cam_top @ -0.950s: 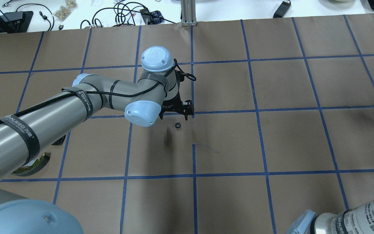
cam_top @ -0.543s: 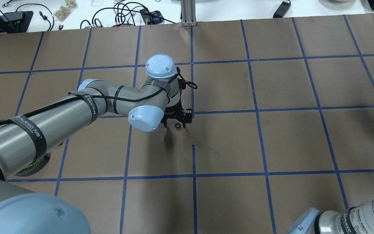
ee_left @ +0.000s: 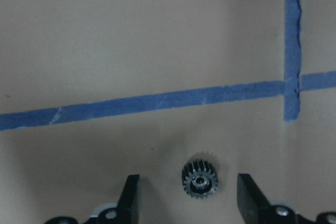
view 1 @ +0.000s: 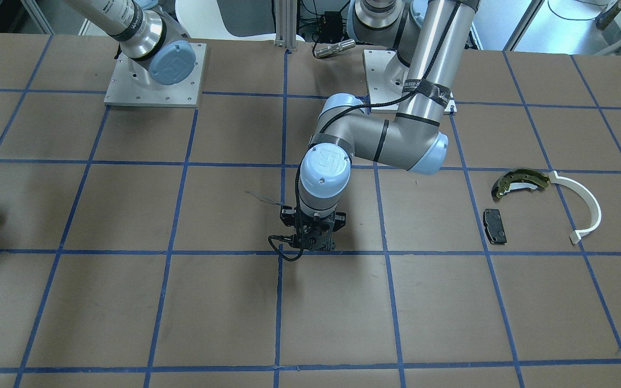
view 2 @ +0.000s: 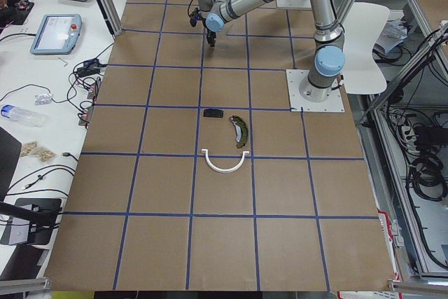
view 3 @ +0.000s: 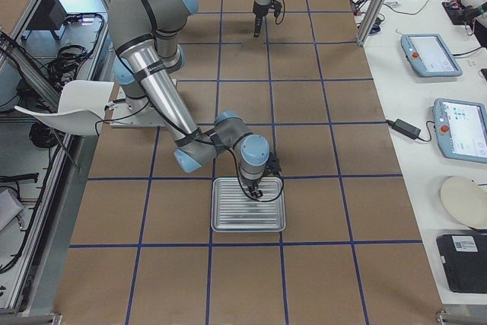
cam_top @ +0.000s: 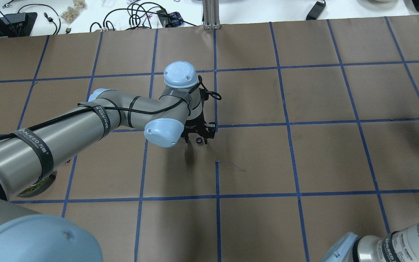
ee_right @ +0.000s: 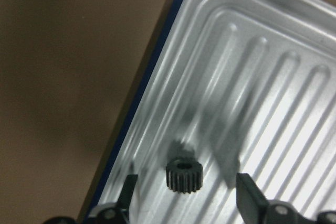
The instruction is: Place bearing gear from tray to pile
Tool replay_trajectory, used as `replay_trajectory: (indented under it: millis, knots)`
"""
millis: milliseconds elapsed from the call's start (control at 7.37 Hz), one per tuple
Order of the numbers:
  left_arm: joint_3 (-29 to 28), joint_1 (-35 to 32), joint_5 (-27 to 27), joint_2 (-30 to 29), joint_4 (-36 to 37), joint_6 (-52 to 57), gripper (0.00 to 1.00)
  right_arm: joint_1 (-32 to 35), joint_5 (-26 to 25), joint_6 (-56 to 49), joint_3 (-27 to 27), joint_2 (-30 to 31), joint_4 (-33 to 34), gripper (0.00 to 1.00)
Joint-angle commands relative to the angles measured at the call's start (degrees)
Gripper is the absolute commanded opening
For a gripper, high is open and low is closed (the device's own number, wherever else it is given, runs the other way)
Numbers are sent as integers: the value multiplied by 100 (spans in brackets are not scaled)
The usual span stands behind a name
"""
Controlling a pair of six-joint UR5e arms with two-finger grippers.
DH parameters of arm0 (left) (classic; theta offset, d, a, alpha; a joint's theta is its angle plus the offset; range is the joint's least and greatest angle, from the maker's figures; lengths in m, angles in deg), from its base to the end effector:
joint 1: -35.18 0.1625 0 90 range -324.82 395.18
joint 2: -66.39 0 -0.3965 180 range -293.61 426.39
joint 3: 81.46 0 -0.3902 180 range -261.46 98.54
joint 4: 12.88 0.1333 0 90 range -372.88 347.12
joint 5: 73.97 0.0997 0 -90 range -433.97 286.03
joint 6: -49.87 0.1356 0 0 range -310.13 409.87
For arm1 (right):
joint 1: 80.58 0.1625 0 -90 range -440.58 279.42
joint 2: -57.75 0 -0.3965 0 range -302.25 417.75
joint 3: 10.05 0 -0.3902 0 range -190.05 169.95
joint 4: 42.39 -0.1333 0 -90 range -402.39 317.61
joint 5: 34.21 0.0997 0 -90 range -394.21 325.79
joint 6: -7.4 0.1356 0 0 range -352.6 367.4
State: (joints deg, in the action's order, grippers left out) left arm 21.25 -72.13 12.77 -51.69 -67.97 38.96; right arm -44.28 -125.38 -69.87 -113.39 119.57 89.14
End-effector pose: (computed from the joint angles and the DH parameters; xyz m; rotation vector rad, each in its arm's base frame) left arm -0.3034 -0.4997 0.1125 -0.1689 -3.1019 -0.1763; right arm -0.3895 -0.4480 0.1178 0.6398 -3.0668 -0.0290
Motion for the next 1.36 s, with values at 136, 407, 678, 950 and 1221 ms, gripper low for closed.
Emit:
replay_trajectory:
  millis: [136, 407, 678, 950, 1221]
  knots:
    - [3, 0, 35, 5, -2, -59, 0, 0, 143, 281, 33, -29, 31, 46]
    - [-198, 157, 53, 293, -324, 88, 0, 17, 169, 457, 33, -29, 13, 44]
    - [-1108, 1014, 105, 601, -2022, 867, 0, 35, 169, 537, 7, -21, 4, 41]
    - [-1718, 2130, 779, 795, -3190, 2167, 0, 35, 143, 711, 16, -12, 13, 14]
    - [-1667, 3176, 870, 805, -3183, 2785, 0, 87, 73, 721, 24, 58, 4, 2]
